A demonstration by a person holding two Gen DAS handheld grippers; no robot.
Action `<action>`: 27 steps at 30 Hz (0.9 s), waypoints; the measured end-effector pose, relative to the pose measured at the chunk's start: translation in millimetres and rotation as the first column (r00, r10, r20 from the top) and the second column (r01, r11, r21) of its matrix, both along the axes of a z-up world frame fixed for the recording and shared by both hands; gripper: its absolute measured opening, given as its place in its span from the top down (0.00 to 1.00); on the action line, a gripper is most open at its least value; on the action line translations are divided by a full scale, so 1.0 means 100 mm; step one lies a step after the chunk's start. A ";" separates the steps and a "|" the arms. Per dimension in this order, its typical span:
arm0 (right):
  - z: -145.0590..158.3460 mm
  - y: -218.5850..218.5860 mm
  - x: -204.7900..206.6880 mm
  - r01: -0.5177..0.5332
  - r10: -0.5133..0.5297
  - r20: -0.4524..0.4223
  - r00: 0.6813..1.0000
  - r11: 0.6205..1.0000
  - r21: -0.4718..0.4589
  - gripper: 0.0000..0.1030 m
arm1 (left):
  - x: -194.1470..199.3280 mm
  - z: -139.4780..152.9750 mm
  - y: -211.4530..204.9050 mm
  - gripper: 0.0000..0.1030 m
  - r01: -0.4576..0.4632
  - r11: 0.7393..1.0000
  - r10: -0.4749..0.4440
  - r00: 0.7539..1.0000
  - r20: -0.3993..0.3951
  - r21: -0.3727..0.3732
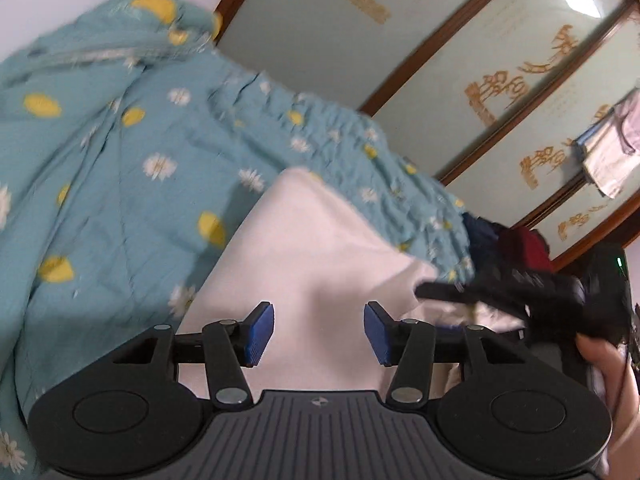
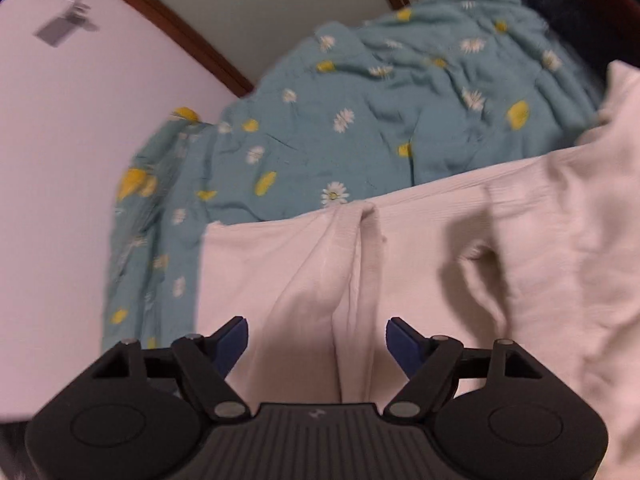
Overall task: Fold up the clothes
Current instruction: 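Move the right tool to the folded pants edge and close on it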
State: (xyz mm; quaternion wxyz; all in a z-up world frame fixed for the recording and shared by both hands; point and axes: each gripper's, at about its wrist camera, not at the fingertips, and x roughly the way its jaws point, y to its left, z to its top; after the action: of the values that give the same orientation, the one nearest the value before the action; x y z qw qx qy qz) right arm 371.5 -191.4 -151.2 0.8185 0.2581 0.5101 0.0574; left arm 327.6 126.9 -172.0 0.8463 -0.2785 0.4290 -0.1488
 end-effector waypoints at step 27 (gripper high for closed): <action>-0.37 0.09 -0.74 -0.046 0.080 -0.168 0.982 0.979 0.200 0.59 | 0.13 0.07 0.20 0.52 -0.037 0.999 0.037 0.999 0.011 -0.017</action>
State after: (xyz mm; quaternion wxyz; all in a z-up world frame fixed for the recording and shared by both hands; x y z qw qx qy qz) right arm 297.3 -181.9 -187.8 0.7388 0.3250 0.5800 0.1103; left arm 340.1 146.5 -165.2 0.8489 -0.2929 0.4176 -0.1384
